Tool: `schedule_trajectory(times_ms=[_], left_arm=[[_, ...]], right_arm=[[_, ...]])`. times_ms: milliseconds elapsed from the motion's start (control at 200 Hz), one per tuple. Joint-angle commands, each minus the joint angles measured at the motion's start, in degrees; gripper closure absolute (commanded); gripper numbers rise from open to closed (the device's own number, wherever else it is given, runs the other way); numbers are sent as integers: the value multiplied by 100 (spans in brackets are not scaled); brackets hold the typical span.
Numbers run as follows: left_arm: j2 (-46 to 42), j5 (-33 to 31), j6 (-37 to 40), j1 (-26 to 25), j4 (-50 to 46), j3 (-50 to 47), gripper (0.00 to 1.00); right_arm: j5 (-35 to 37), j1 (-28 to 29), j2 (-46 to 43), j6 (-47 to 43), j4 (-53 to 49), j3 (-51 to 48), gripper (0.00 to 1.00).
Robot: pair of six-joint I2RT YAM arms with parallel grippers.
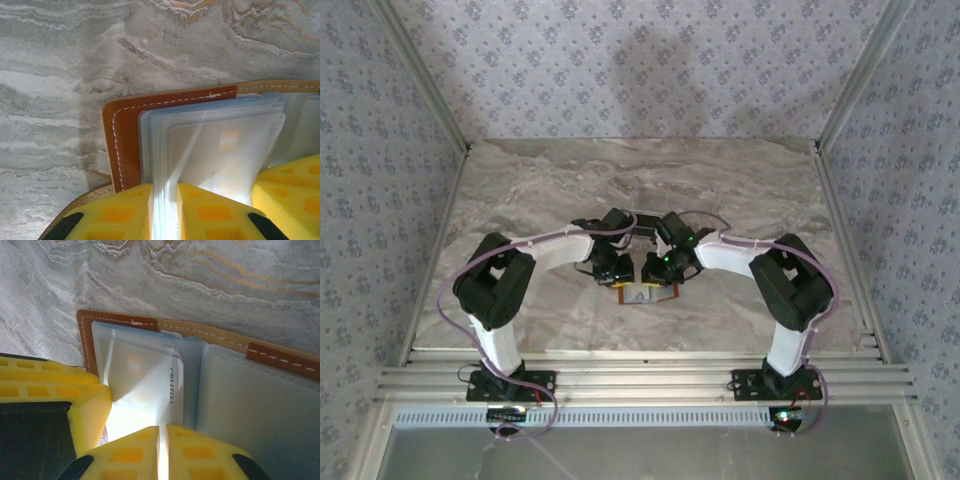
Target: Take the credit cards out of the card holder
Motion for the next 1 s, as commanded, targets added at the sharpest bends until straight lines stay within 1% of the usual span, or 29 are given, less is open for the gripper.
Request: schedule_trajectory(times_ms=[0,120,325,505,685,845,994], left_arm=[[133,-87,67,-22,-43,-41,80],[109,-101,81,-29,-75,-15,80],[38,-131,101,-23,-134,12,77],[19,-151,110,-14,-177,38,77],[71,-158,131,-19,-179,38,77],[140,-227,154,-16,-213,45,77],[166,-334,190,-16,-275,46,77]], right_arm=[[-25,51,118,11,-70,60,83],[133,55,150,-26,-239,117,79],[709,77,52,-212,-848,299,78],[893,86,-30,-305,-1082,375,78],[875,93,-128,-287,-1112,413,78],[608,16,-399,-191,-895,320,76],[371,-195,-549,-178,-664,114,76]])
